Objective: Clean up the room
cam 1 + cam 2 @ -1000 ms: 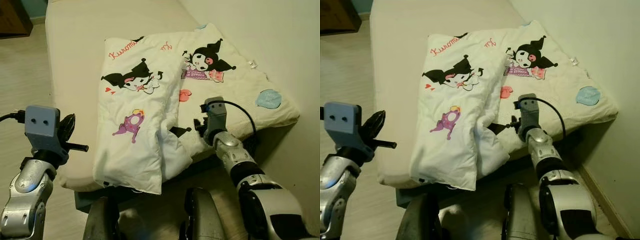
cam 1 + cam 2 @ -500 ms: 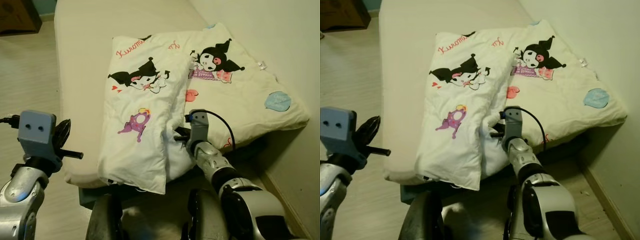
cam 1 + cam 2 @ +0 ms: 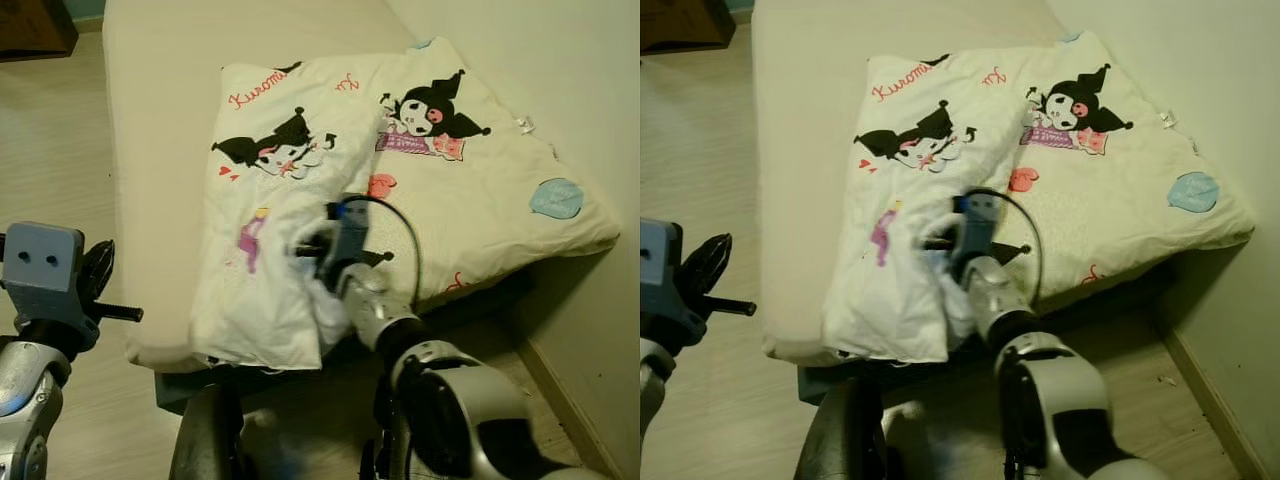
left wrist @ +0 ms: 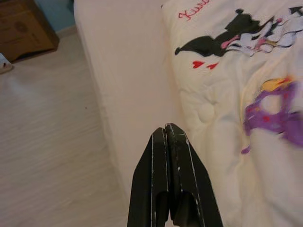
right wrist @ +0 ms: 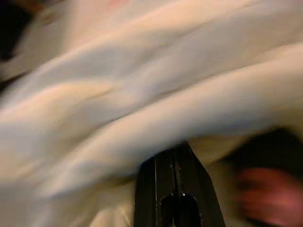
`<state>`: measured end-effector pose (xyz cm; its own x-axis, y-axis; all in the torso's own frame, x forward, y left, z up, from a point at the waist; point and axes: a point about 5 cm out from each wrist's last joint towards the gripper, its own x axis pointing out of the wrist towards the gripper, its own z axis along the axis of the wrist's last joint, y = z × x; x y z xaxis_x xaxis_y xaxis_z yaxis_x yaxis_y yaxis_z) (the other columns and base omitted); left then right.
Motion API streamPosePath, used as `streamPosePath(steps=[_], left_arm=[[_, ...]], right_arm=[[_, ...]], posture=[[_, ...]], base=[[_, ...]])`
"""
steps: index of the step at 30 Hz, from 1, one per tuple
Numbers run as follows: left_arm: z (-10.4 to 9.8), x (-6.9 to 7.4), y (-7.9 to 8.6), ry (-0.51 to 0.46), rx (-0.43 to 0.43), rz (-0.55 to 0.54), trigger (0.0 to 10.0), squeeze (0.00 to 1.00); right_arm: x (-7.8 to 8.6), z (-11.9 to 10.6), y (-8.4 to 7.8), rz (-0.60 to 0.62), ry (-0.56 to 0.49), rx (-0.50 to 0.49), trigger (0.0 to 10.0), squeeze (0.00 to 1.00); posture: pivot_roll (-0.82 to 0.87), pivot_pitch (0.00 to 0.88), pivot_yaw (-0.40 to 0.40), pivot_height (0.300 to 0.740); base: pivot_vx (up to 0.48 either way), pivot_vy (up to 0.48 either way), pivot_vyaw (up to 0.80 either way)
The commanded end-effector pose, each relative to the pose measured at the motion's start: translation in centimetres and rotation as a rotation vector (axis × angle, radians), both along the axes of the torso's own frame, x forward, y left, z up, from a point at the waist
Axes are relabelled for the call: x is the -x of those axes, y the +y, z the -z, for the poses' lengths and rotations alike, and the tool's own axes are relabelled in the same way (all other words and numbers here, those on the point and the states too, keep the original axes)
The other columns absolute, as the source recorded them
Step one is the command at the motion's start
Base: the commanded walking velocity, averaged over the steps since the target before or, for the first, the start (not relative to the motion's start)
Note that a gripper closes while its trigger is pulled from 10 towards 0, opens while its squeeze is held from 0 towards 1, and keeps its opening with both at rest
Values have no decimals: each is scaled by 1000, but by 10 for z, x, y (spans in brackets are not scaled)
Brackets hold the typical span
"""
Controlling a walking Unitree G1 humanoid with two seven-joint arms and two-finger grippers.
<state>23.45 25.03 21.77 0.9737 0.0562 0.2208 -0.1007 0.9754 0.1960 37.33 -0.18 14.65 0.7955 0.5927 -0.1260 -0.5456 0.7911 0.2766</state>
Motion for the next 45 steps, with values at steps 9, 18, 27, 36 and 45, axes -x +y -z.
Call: streamPosePath(steps=[9, 18, 27, 36, 45], left_arm=[[4, -1, -2, 18, 13, 3, 10000, 0], [0, -4, 2, 2, 11, -14, 10000, 0], [0, -6, 2, -12, 23, -24, 10000, 0], [-6, -12, 3, -38, 28, -27, 10000, 0], [-4, -14, 2, -35, 35, -35, 10000, 0]], right_arm=[[73, 34, 89, -522, 37, 32, 0, 0], [104, 27, 127, -581, 5, -55, 3412, 0], [99, 7, 133, -610, -68, -88, 3686, 0], [146, 27, 153, -981, -248, 133, 4078, 0], [117, 34, 133, -722, -232, 232, 10000, 47]], posture=[[209, 368, -32, 572], [210, 362, -32, 572], [181, 344, -31, 572], [181, 340, -39, 572], [157, 332, -42, 572]], base=[[0, 0, 0], [0, 0, 0], [0, 0, 0], [0, 0, 0], [0, 0, 0]])
